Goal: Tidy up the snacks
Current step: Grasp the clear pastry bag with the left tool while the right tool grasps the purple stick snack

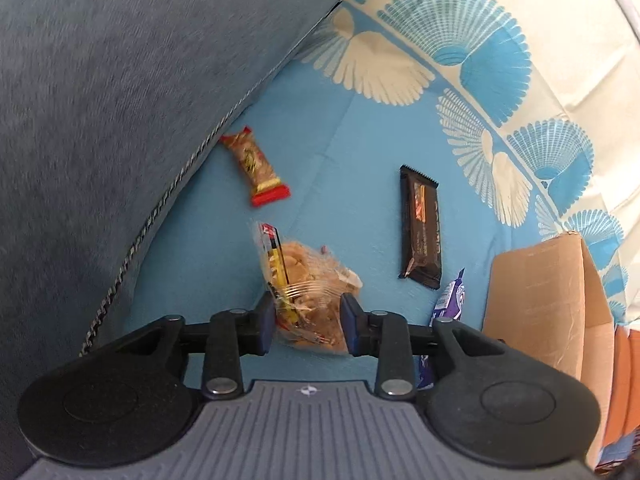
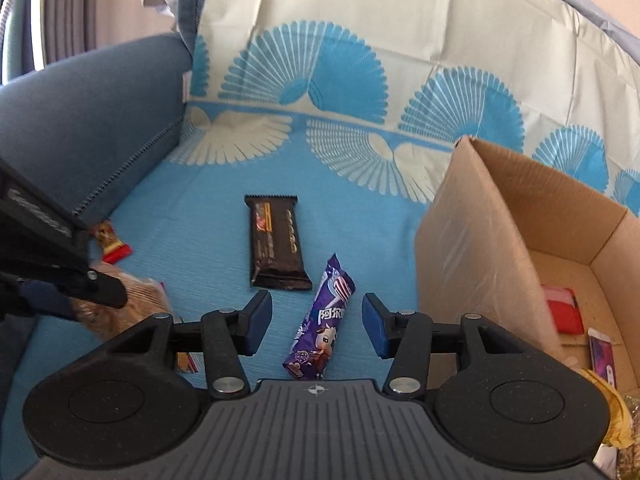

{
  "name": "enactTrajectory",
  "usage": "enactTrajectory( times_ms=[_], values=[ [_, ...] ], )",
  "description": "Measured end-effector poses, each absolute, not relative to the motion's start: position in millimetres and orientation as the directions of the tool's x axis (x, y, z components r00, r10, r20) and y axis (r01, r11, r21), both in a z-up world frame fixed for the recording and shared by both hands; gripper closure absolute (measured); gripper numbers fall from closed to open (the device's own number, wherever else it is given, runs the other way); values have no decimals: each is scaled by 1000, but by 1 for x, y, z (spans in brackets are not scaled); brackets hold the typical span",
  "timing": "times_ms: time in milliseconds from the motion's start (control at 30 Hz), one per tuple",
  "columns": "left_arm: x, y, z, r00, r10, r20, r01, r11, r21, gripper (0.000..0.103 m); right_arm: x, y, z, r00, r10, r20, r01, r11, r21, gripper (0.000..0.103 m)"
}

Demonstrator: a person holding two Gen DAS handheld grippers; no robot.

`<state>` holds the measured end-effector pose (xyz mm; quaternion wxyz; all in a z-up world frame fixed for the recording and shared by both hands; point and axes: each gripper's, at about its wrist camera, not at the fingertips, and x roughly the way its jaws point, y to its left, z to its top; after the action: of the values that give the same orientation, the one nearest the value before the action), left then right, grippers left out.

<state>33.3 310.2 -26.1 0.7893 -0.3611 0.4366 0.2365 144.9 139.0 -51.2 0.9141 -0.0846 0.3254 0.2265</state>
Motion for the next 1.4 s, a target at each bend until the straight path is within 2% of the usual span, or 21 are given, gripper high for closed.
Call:
enactTrajectory(
  times_ms=[200, 333, 400, 467, 533, 733, 800, 900, 1067, 1233, 1400],
  values=[
    [37, 312, -38, 490, -4, -872, -688, 613, -389, 53, 163, 144, -70, 674, 309, -671, -418, 908, -2, 48],
    [42, 308, -43, 474, -31, -880, -681, 621, -389, 51, 173, 139, -79, 645, 298, -703, -387, 921, 35, 49],
    [45, 305, -46, 466, -40, -884, -679, 624, -387, 51, 175, 138, -82, 631, 305, -714, -390, 919, 49, 56],
    [46, 303, -47, 464, -43, -885, -677, 627, -385, 51, 176, 136, -85, 612, 323, -722, -400, 914, 70, 79],
    [47, 303, -47, 461, -43, -886, -674, 633, -381, 52, 175, 133, -84, 608, 344, -715, -406, 909, 92, 86],
    [44, 299, -37, 497, 1, -868, -651, 662, -372, 64, 163, 129, -68, 622, 394, -676, -450, 887, 103, 87],
    [41, 299, -31, 514, 31, -857, -648, 669, -364, 65, 159, 126, -62, 619, 403, -674, -458, 882, 107, 87],
    [37, 300, -27, 513, 76, -855, -667, 663, -340, 65, 152, 122, -58, 609, 405, -682, -463, 880, 109, 87],
    [38, 308, -38, 469, 11, -883, -695, 622, -362, 64, 147, 122, -63, 569, 385, -727, -473, 876, 94, 86],
    [41, 311, -42, 457, -13, -889, -697, 616, -367, 55, 151, 121, -69, 554, 371, -745, -452, 886, 106, 82],
    [45, 306, -47, 448, -26, -894, -689, 628, -363, 53, 155, 122, -76, 540, 371, -755, -448, 886, 115, 82]
  ],
)
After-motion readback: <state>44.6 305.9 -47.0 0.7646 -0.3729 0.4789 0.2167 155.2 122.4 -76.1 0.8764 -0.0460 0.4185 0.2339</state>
